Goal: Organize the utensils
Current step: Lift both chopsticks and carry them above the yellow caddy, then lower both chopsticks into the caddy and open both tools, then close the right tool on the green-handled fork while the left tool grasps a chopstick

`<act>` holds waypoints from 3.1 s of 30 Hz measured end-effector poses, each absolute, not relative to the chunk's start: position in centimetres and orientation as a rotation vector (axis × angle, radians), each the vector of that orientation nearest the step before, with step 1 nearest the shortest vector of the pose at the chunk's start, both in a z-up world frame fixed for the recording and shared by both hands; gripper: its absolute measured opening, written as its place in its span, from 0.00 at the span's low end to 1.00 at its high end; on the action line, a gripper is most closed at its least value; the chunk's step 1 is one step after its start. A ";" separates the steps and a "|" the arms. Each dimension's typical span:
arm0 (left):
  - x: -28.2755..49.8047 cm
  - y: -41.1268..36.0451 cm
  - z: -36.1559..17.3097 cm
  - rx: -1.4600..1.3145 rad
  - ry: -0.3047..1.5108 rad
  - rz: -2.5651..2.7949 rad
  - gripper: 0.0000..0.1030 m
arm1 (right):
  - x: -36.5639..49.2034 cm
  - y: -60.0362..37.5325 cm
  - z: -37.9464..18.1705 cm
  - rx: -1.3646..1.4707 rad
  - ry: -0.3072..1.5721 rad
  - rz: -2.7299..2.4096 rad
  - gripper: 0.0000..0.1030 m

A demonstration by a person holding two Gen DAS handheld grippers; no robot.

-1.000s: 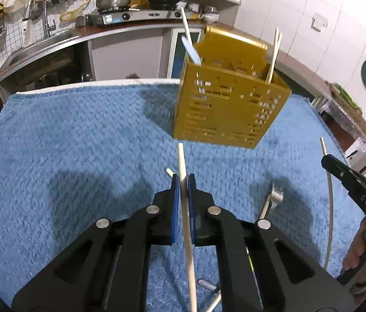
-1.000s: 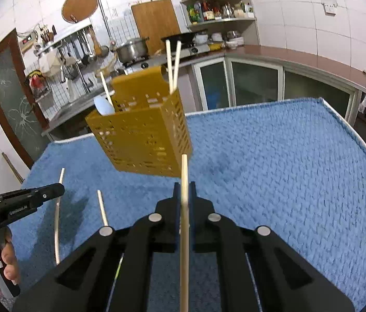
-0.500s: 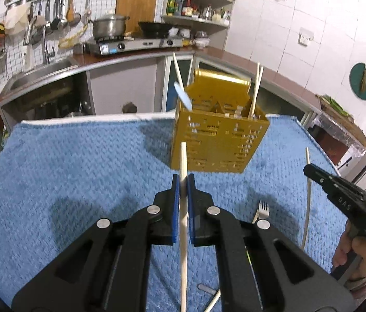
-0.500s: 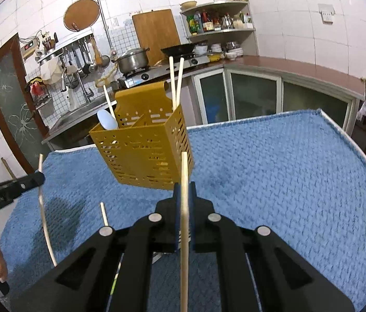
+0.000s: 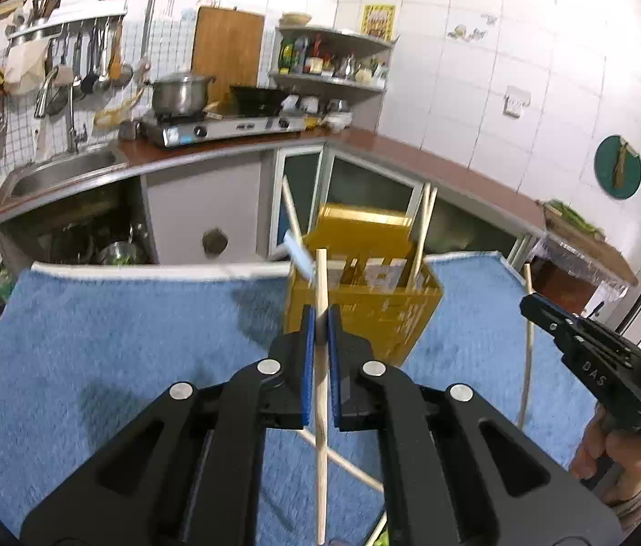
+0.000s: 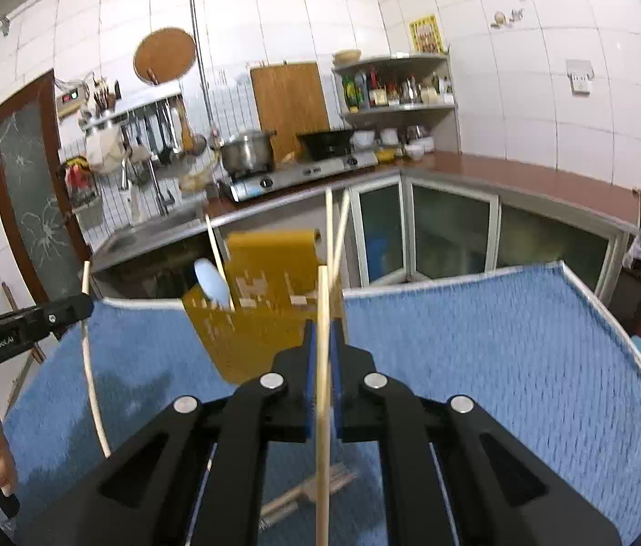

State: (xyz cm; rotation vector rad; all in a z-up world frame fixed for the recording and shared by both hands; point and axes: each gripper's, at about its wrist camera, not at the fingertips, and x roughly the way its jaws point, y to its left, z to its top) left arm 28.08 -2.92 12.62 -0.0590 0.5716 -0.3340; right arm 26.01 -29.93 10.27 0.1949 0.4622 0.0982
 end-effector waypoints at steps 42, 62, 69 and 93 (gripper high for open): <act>41.4 -7.5 10.2 -0.068 0.296 -0.305 0.04 | 38.9 -28.8 9.8 0.194 0.135 0.108 0.06; 35.2 -1.4 7.6 -0.091 0.627 -0.193 0.82 | 32.3 -29.4 8.8 0.149 0.417 0.060 0.47; 32.0 -0.2 3.8 -0.050 0.754 -0.177 0.89 | 29.4 -29.2 4.9 0.132 0.625 0.001 0.47; 30.6 -1.1 -2.1 -0.079 0.946 -0.133 0.89 | 27.7 -26.3 -4.2 0.243 0.945 0.000 0.35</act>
